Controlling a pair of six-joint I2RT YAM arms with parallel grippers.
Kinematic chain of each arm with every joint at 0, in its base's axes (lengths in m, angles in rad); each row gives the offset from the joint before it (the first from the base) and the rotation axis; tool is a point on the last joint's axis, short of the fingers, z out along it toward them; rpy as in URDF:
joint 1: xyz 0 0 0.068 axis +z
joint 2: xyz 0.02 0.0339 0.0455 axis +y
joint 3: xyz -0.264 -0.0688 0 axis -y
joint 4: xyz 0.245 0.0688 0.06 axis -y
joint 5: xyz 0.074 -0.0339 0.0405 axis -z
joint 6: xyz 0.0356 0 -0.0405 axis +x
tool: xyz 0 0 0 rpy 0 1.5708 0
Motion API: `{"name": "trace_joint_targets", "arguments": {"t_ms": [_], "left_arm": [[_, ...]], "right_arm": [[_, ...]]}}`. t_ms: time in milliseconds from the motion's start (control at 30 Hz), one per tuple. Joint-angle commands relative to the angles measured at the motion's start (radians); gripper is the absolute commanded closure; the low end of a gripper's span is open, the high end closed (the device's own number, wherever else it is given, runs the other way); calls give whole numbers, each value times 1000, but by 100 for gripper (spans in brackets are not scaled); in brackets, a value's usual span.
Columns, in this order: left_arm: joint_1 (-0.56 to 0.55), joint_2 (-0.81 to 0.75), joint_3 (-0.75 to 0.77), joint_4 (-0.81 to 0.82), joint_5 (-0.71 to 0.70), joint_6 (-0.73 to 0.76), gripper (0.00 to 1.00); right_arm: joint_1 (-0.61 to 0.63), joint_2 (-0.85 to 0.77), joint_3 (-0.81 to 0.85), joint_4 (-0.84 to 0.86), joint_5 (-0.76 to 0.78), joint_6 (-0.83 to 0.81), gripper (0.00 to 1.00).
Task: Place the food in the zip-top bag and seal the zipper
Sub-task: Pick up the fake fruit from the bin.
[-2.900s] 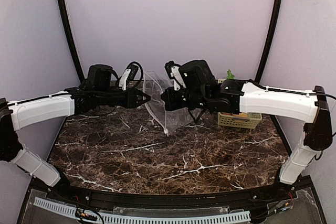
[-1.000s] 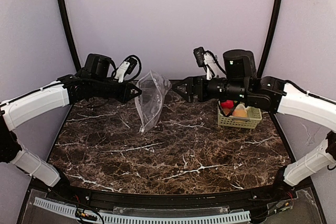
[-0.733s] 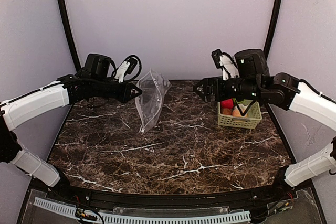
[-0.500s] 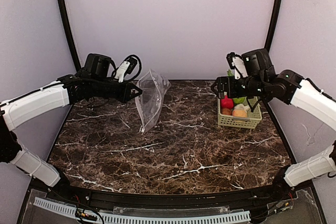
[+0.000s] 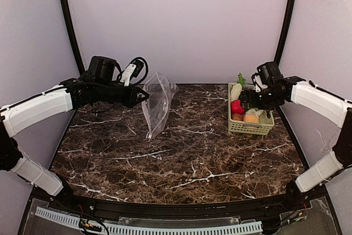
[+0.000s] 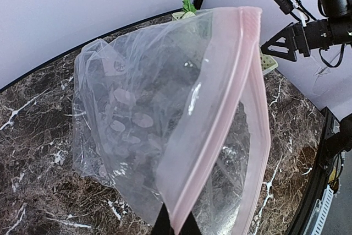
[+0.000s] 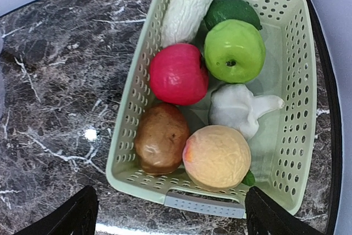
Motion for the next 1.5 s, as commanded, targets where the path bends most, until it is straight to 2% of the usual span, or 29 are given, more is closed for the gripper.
{"name": "trace_joint_targets", "arguments": {"t_ms": [0, 433, 667, 867, 1100, 1333, 1467], "left_arm": [[4, -26, -13, 9, 11, 2, 99], [4, -30, -14, 12, 18, 0, 99], [4, -29, -13, 9, 21, 3, 99], [4, -29, -11, 9, 23, 5, 99], [4, -29, -11, 9, 26, 6, 99], [4, -32, -11, 7, 24, 8, 99], [4, -32, -11, 7, 26, 7, 99]], "right_arm": [[-47, 75, -13, 9, -8, -9, 8], [-130, 265, 7, 50, -76, 3, 6], [-162, 291, -10, 70, -98, 9, 8], [-164, 331, -4, 73, -114, 5, 14], [-164, 343, 1, 75, -105, 7, 14], [-164, 338, -4, 77, -95, 9, 28], [-165, 330, -7, 76, -92, 8, 30]]}}
